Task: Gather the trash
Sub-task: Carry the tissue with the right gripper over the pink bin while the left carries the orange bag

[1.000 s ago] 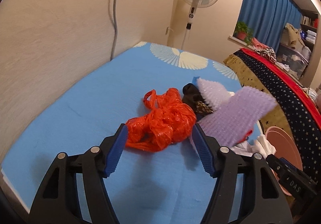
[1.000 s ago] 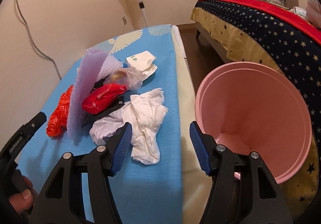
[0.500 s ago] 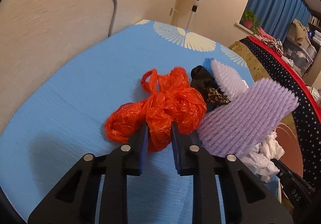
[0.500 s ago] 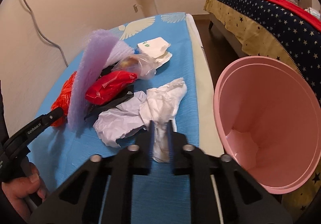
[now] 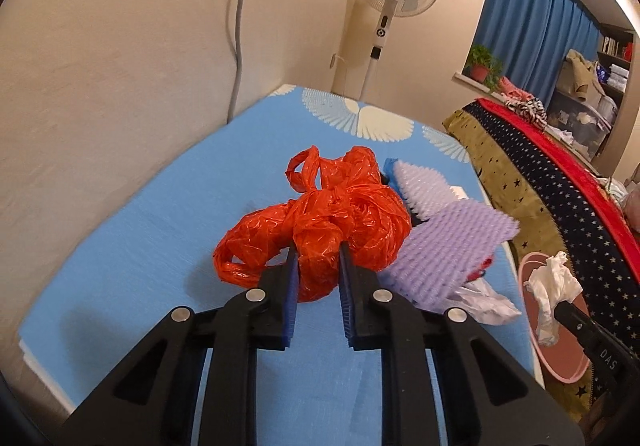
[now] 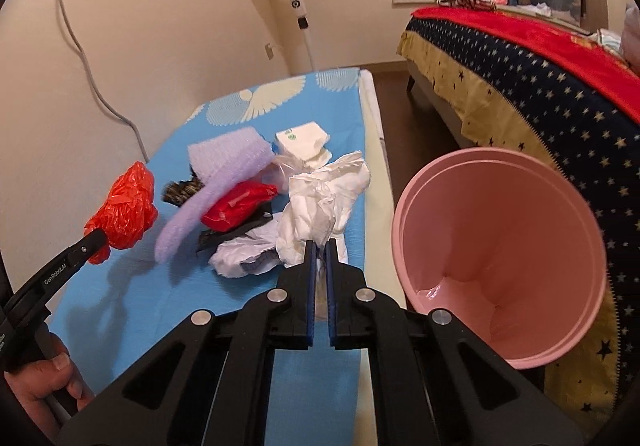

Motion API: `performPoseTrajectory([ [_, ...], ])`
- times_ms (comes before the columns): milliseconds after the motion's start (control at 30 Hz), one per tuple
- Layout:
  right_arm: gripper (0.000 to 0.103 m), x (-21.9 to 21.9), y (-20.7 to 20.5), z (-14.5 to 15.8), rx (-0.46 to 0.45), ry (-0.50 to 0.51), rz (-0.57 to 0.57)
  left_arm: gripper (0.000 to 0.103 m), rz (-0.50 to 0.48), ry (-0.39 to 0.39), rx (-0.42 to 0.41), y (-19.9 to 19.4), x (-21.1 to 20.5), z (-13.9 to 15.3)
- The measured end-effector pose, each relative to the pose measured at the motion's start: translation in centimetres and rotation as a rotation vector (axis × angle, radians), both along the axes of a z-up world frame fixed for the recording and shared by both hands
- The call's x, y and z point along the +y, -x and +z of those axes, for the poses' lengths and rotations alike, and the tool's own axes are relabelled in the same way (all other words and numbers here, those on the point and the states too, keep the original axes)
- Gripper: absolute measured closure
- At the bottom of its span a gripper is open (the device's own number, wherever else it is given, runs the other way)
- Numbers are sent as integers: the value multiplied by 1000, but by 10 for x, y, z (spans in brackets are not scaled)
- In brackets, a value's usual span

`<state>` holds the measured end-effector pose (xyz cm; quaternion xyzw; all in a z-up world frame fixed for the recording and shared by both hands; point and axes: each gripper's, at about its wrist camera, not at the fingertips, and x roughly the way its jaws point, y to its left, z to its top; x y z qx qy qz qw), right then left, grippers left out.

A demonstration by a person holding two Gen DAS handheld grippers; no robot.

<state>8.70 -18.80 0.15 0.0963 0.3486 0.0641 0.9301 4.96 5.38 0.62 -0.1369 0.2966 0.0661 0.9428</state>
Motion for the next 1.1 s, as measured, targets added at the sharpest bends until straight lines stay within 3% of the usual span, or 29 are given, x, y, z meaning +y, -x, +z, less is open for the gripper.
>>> performPoseTrajectory([
  [433,98,-22,40,43,-98,39,-56,85,-91,-10,-83,39,-26,28],
  [1100,98,-95,48,89,-188,84,-260,85,-284,-11,-138,37,-100,40],
])
